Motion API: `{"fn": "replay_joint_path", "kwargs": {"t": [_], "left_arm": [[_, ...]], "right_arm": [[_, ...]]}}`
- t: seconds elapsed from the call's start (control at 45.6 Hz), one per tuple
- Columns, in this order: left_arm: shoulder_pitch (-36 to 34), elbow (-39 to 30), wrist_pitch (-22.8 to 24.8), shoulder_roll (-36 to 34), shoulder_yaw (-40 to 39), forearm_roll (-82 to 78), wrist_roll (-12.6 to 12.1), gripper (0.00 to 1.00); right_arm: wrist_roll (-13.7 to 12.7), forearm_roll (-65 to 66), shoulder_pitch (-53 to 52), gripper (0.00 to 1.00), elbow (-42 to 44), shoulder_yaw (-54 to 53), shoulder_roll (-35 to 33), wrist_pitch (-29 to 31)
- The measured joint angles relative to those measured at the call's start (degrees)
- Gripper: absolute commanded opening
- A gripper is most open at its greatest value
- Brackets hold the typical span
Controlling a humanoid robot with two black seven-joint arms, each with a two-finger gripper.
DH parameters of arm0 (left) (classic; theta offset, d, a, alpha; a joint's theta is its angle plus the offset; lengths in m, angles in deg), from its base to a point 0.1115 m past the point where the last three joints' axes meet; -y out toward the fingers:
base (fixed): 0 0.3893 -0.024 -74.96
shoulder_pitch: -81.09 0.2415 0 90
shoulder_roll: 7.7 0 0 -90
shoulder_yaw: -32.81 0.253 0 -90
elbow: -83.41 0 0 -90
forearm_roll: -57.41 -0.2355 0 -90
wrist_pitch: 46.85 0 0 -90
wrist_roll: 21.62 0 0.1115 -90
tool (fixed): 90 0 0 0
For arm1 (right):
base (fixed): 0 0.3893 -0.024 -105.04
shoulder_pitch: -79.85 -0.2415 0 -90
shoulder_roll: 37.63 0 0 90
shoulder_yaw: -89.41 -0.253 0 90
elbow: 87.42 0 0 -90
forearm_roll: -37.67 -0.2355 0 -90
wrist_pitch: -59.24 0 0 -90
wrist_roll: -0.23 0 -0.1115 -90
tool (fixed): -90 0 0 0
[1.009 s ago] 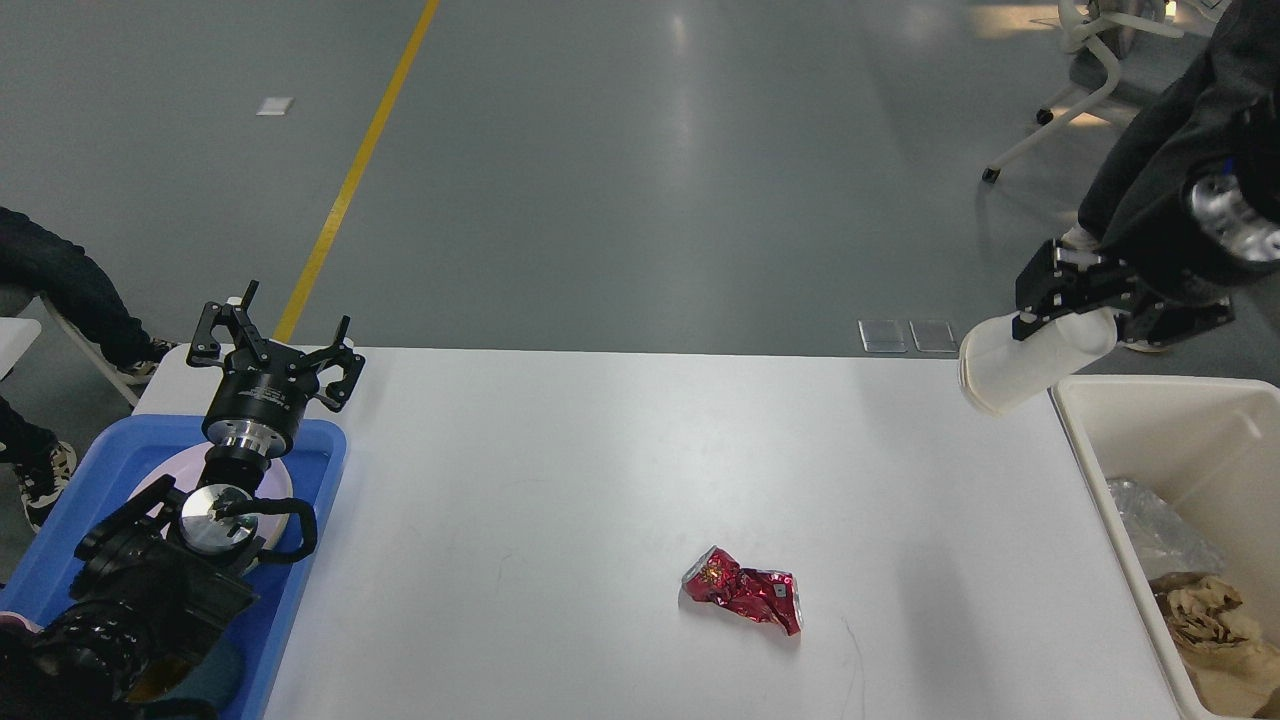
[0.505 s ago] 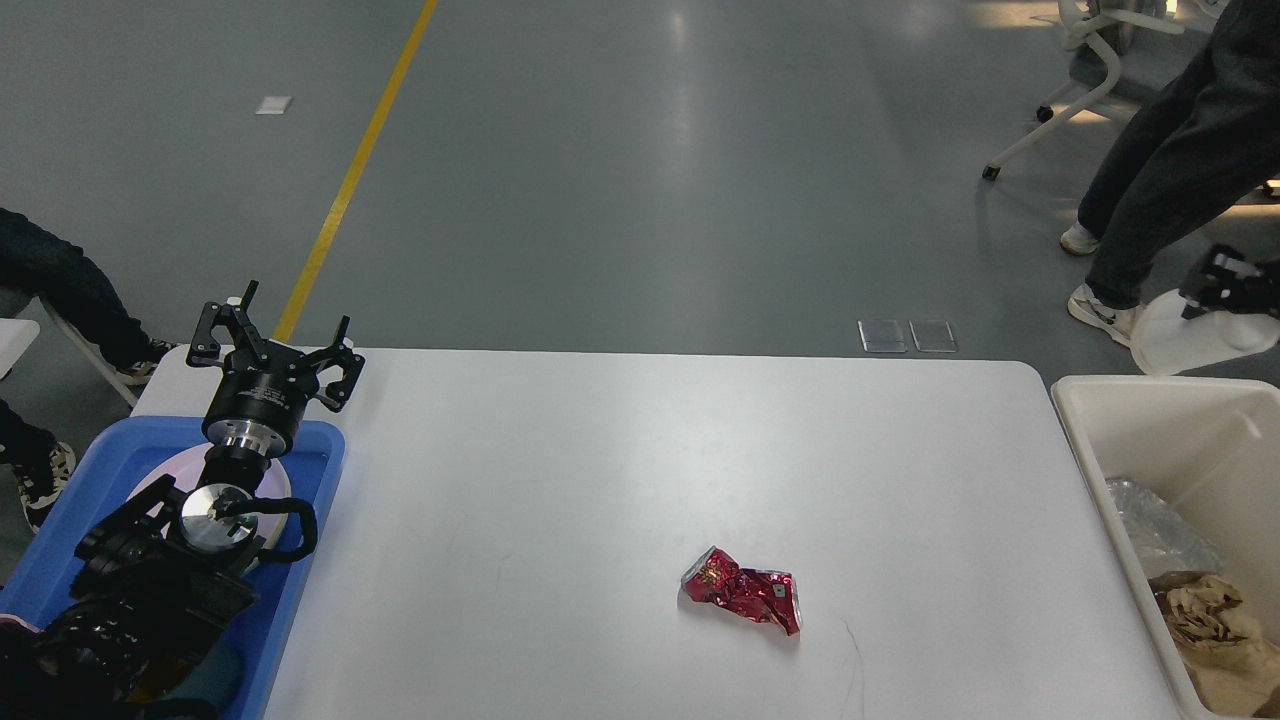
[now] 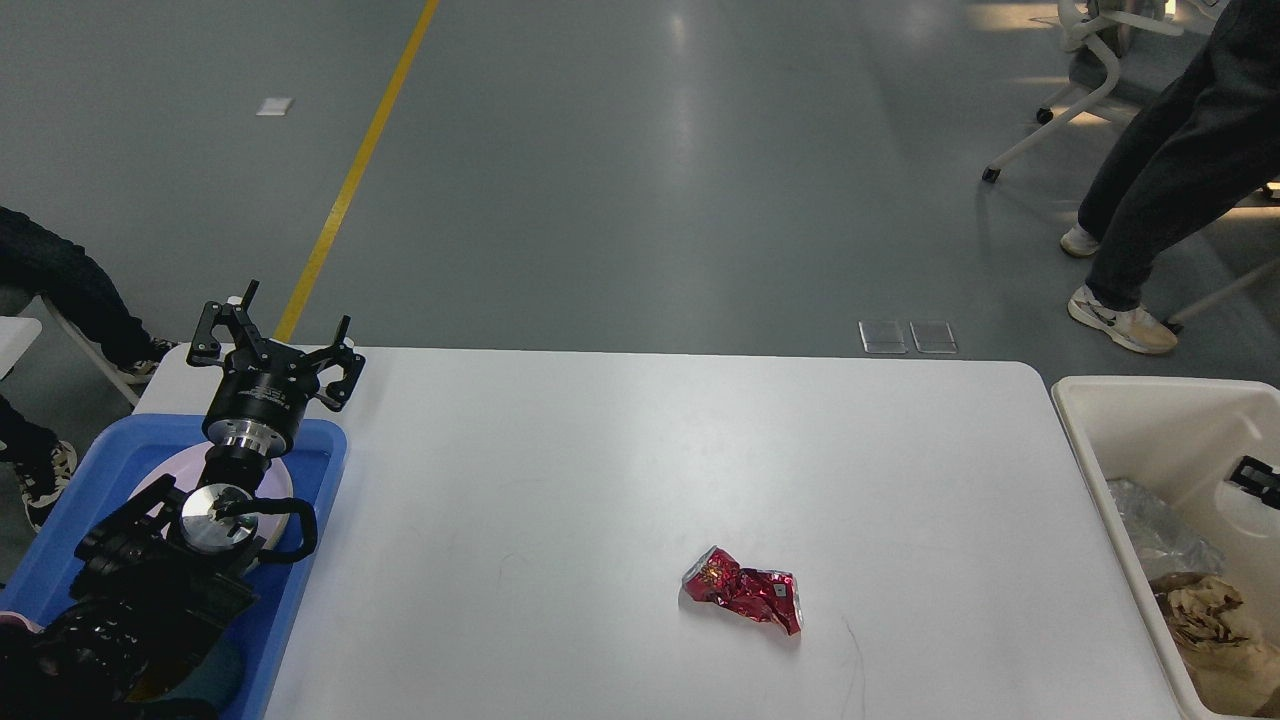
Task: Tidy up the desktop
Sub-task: 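Lift the paper cup and drop it into the white bin, then reach the right gripper over the red wrapper and lower onto it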
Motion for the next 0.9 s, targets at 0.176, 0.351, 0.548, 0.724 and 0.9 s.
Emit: {"fn": "replay_joint_path", "kwargs": {"t": [0.176, 0.351, 0.548, 0.724, 0.9], "left_arm": [[0.0, 0.0, 0.0, 0.0, 0.0, 0.0, 0.0, 0.97], [0.0, 0.0, 0.0, 0.0, 0.0, 0.0, 0.0, 0.97], [-0.01, -0.01, 0.0, 0.0, 0.0, 0.0, -0.03, 0.97], [-0.01, -0.01, 0.0, 0.0, 0.0, 0.0, -0.03, 0.97], [0.0, 0.0, 0.0, 0.0, 0.0, 0.0, -0.02, 0.97]], "right_arm": [[-0.12, 0.05, 0.27, 1.0, 0.02, 0.34, 0.97, 0.28], [-0.27, 0.17, -4.02, 1.0, -2.03, 1.04, 3.27, 0.45], [-0.62, 0.42, -17.73, 1.0, -11.71, 6.41, 6.66, 1.18], [-0.59, 0.43, -35.78, 1.0, -27.79, 13.2, 10.11, 3.67], [-0.4, 0.24, -49.92, 1.0, -36.4, 15.04, 16.65, 18.31]]}}
